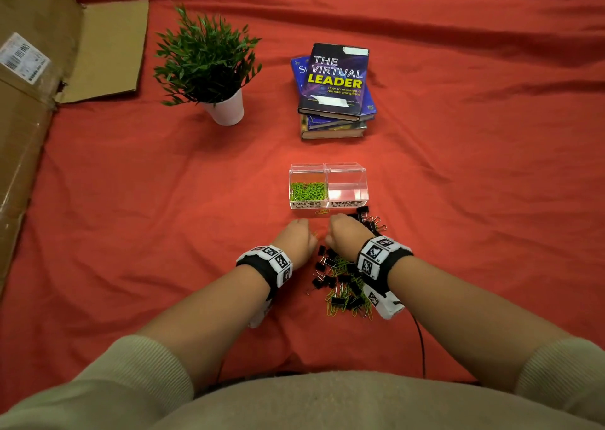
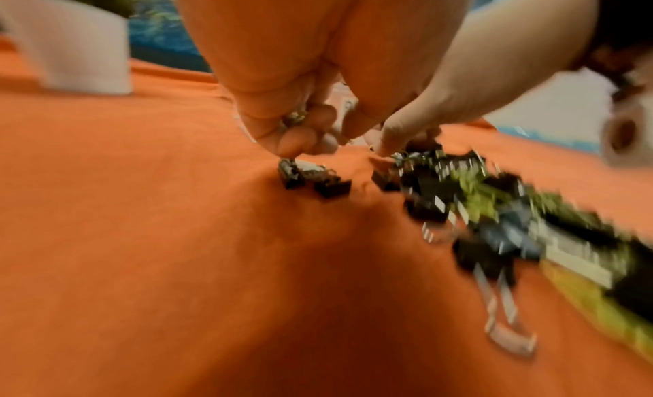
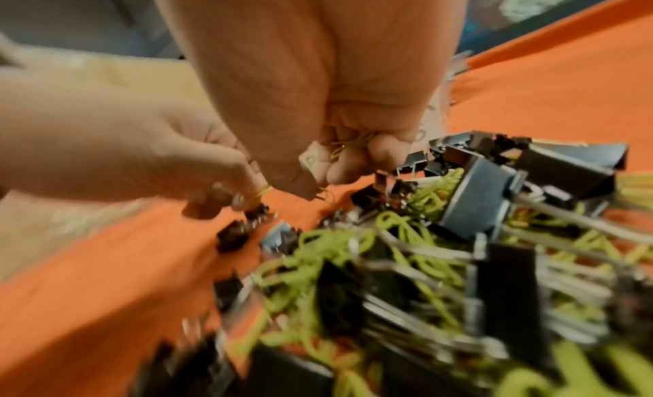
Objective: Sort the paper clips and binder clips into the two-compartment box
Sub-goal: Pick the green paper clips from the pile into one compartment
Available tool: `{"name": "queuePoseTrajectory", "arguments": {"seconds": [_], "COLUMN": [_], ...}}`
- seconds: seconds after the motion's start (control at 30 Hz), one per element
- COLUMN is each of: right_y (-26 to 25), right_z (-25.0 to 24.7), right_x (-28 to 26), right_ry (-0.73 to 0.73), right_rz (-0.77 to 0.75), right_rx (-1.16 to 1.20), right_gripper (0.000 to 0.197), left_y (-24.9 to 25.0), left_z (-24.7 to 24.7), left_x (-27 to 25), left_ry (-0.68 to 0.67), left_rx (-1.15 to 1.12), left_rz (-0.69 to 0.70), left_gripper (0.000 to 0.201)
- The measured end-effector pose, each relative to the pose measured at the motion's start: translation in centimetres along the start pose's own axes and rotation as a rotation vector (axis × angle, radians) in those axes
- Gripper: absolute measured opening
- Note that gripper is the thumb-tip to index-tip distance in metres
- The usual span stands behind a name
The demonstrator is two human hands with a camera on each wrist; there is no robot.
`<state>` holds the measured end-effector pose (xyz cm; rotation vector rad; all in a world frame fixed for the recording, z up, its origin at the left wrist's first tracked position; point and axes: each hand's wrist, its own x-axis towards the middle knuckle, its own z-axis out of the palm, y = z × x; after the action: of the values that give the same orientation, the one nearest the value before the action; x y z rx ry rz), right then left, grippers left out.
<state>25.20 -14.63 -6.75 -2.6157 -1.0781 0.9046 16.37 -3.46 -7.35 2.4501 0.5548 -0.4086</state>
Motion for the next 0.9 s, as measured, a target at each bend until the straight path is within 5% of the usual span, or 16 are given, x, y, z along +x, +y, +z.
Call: {"name": "queuePoseTrajectory", "arguments": {"seconds": [0.07,0.2,0.37,0.57,0.67,0.77,0.9], "right_y": [0.3,1.3,3.2,5.6,5.9,5.7,5.5], "right_z": [-0.7,-2.0,-3.4,-3.1,-2.5,-2.0,-1.0], "right_x": [-0.2,-0.8,-2.0,-2.6,-3.0,-3.6,-4.2], "right_ry": [0.041,0.003,0.007,0.11,0.143,0.109,0.047], "right_rz": [0.053,0.166,0.284,0.286,0.251,0.226,0.162], "right_rx": [0.231,0.685,1.045,0.58,0.338,0.213,0.187], "right_gripper": [0.005,0.019,0.025,0.015,0.009,0.015,0.019], "left_y": [0.0,0.3,0.9,2.0,2.9,3.1,2.2], "left_z": [-0.5,-1.0,-1.2,-0.5,-0.2,0.2,0.8], "left_x": [-0.1,0.5,1.5,2.5,2.5,2.0,1.6], "left_ry": [0.026,0.029,-0.036,0.023,0.048,-0.003,-0.009], "left_rx": [-0.157,-0.392,-0.609,-0.576,-0.204,0.196,0.37], "left_rz": [-0.05,-0.086,-0.15,-0.166,-0.06,0.028,0.085], "left_gripper": [0.006,0.004,0.027,0.028,0.018,0.05,0.048]}}
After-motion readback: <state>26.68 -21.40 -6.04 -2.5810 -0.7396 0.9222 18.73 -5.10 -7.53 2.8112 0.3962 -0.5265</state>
